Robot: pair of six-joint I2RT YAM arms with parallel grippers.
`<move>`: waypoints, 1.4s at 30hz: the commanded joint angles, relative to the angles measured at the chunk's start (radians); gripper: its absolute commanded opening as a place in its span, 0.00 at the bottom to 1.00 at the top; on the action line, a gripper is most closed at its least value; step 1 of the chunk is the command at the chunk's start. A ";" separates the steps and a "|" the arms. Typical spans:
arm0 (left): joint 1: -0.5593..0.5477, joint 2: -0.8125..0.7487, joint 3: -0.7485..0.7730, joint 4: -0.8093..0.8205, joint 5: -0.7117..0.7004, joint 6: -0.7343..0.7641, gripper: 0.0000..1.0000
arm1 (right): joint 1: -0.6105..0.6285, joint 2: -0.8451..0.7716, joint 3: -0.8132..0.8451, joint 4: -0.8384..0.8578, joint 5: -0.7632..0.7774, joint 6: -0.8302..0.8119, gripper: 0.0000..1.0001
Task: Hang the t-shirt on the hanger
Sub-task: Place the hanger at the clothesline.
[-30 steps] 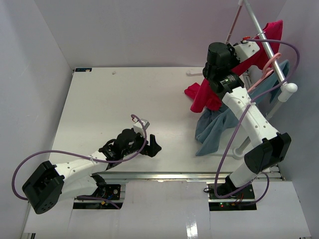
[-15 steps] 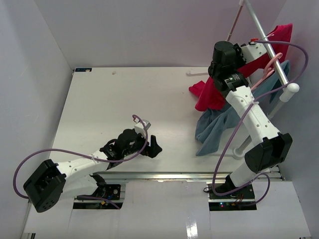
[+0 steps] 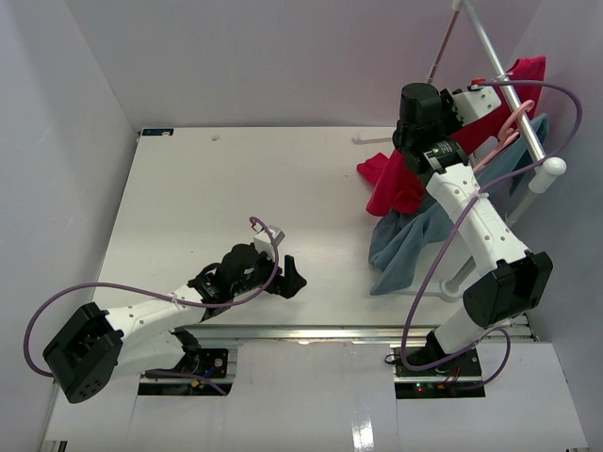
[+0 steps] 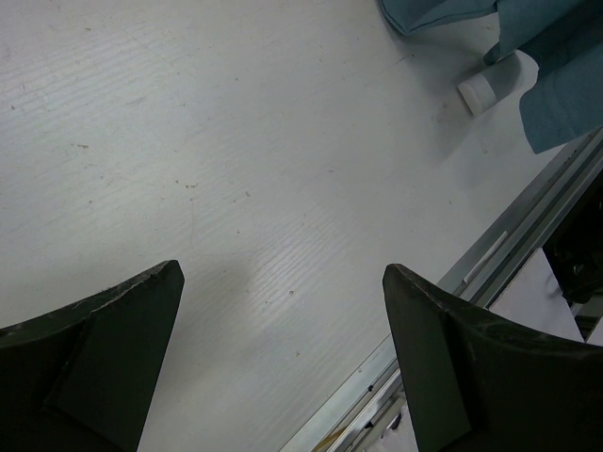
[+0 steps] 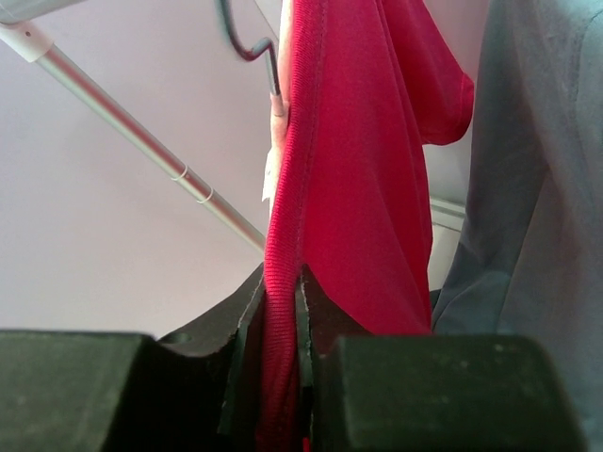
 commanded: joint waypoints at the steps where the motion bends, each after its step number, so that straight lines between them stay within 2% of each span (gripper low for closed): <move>1: -0.006 -0.022 0.016 0.024 0.013 0.005 0.98 | 0.000 -0.059 0.030 0.054 0.047 0.048 0.25; 5: -0.008 -0.034 0.010 0.025 0.004 0.005 0.98 | 0.000 -0.064 0.033 0.052 0.033 0.032 0.44; 10: -0.007 -0.044 0.008 0.022 0.000 0.008 0.98 | 0.012 -0.074 0.032 0.058 0.006 -0.015 0.60; 16: -0.007 -0.055 0.007 0.016 -0.018 0.013 0.98 | 0.033 -0.108 -0.001 0.124 -0.065 -0.193 0.80; 19: -0.006 -0.059 0.007 0.013 -0.029 0.020 0.98 | 0.046 -0.118 -0.006 0.090 -0.112 -0.289 0.84; 22: -0.008 -0.063 0.005 0.010 -0.041 0.027 0.98 | 0.058 -0.145 -0.021 0.018 -0.133 -0.298 0.87; 28: -0.007 -0.082 -0.007 0.014 -0.086 0.052 0.98 | 0.058 -0.282 -0.159 -0.026 -0.317 -0.318 0.94; 29: -0.006 -0.084 -0.010 0.014 -0.112 0.058 0.98 | 0.057 -0.301 -0.161 -0.038 -0.376 -0.336 0.95; 33: -0.007 -0.109 -0.025 0.035 -0.126 0.072 0.98 | 0.068 -0.297 -0.086 -0.217 -0.432 -0.347 0.98; 35: -0.007 -0.125 -0.031 0.037 -0.133 0.076 0.98 | 0.075 -0.309 -0.074 -0.254 -0.471 -0.369 0.99; 39: -0.008 -0.150 -0.041 0.045 -0.131 0.078 0.98 | 0.091 -0.367 -0.083 -0.255 -0.481 -0.414 0.93; 42: -0.006 -0.149 -0.041 0.046 -0.129 0.081 0.98 | 0.094 -0.385 -0.055 -0.265 -0.566 -0.443 0.90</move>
